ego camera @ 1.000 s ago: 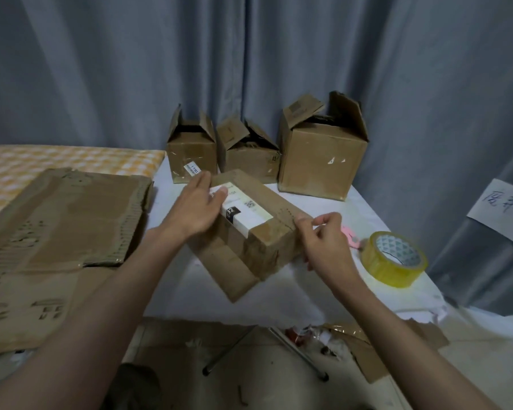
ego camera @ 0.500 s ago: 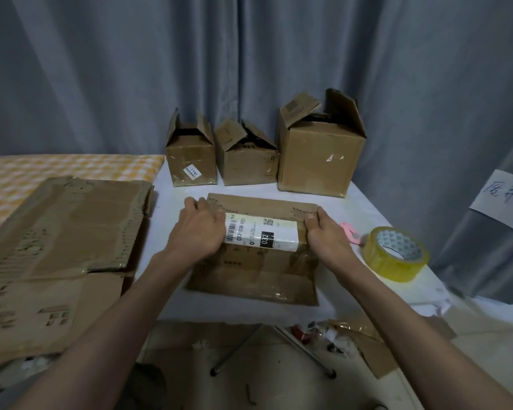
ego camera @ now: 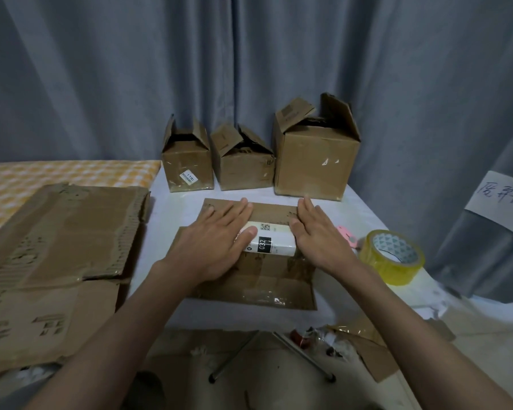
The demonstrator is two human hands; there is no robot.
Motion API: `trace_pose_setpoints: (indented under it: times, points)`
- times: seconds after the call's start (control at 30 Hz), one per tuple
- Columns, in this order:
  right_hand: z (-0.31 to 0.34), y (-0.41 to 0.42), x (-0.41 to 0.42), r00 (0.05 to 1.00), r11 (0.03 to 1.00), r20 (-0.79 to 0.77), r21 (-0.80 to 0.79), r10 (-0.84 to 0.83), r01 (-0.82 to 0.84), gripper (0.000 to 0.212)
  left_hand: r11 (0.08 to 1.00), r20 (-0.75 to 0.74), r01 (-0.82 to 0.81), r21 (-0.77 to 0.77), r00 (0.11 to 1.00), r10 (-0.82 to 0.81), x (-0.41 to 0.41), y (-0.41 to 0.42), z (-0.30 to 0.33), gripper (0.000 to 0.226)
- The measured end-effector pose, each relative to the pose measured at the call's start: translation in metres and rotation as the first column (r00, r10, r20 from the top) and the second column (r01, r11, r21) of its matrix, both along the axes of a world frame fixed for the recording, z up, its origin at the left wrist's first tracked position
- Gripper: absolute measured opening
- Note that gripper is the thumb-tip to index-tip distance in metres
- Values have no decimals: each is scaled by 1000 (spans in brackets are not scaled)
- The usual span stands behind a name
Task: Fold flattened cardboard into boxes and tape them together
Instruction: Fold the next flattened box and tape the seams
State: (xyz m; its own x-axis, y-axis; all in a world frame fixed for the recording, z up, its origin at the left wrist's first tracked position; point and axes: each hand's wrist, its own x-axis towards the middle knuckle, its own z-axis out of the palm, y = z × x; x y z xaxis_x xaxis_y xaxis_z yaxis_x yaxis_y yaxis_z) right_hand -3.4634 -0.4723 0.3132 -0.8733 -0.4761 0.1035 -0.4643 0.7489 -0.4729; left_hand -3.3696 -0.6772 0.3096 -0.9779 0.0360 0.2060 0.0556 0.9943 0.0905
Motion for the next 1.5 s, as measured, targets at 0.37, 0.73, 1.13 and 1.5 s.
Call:
trace_pose_setpoints:
  times: [0.37,0.73,1.13,1.5]
  points:
    - [17,-2,0,914,897,323,-282,-246,341,53,792,194,-401,460,916,351,-1,-39,17,69]
    - [47,7,12,939,582,326,-743,-115,329,24,511,-257,11,860,874,413,21,-23,49,33]
    - [51,21,13,967,415,253,-882,24,221,51,314,-239,97,945,858,454,19,-19,39,54]
    - [-2,20,4,923,648,369,-678,-109,348,18,321,-10,-125,939,922,387,17,-24,10,60]
